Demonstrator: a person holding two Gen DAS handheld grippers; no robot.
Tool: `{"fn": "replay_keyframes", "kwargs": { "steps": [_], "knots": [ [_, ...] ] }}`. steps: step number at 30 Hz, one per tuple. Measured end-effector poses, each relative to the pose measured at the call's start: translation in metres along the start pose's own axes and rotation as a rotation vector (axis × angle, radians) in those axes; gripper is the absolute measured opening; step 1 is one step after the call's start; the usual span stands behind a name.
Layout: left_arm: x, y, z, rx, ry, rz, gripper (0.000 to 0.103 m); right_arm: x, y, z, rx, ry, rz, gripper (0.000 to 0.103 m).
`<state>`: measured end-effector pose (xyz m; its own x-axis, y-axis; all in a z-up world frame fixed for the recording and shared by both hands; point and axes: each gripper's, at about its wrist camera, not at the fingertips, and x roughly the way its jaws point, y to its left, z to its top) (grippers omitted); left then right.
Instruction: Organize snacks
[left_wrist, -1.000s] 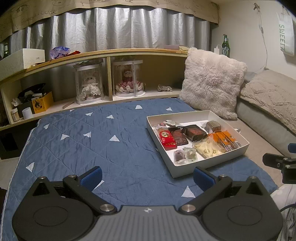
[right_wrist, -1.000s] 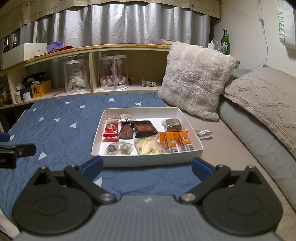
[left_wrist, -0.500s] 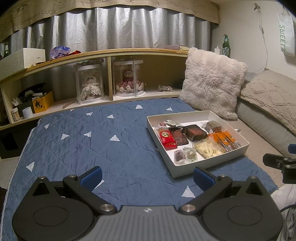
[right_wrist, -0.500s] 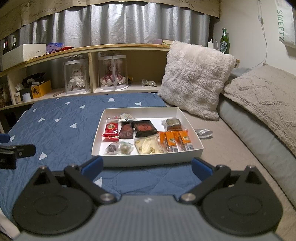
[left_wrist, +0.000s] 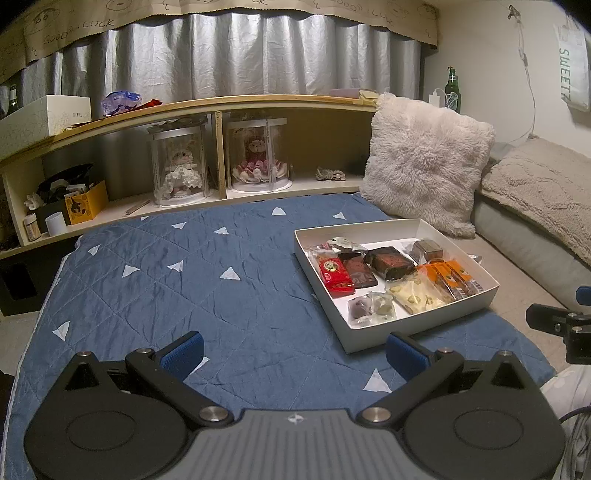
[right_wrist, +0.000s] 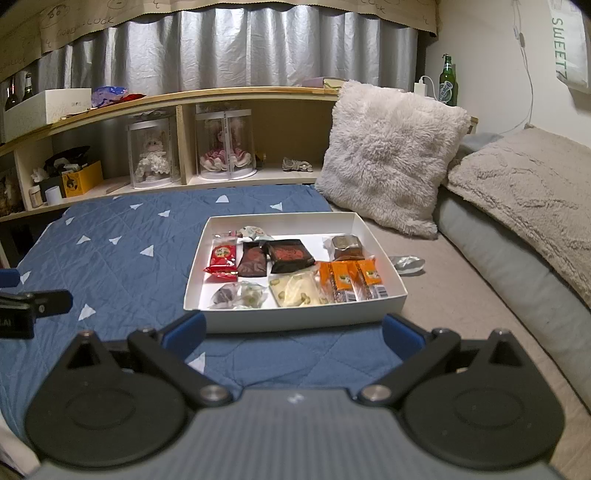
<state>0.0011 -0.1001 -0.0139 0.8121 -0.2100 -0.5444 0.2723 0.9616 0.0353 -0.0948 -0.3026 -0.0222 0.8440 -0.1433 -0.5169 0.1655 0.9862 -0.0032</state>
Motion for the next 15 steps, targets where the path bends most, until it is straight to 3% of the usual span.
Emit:
{"fn": "replay_keyframes", "kwargs": {
  "steps": [15],
  "knots": [
    [0.0000,0.0003,0.0001,0.000,0.000,0.001,0.103,-0.0006,0.0029,-0.0010,0.003,0.001,-0.003,0.102]
  ]
}}
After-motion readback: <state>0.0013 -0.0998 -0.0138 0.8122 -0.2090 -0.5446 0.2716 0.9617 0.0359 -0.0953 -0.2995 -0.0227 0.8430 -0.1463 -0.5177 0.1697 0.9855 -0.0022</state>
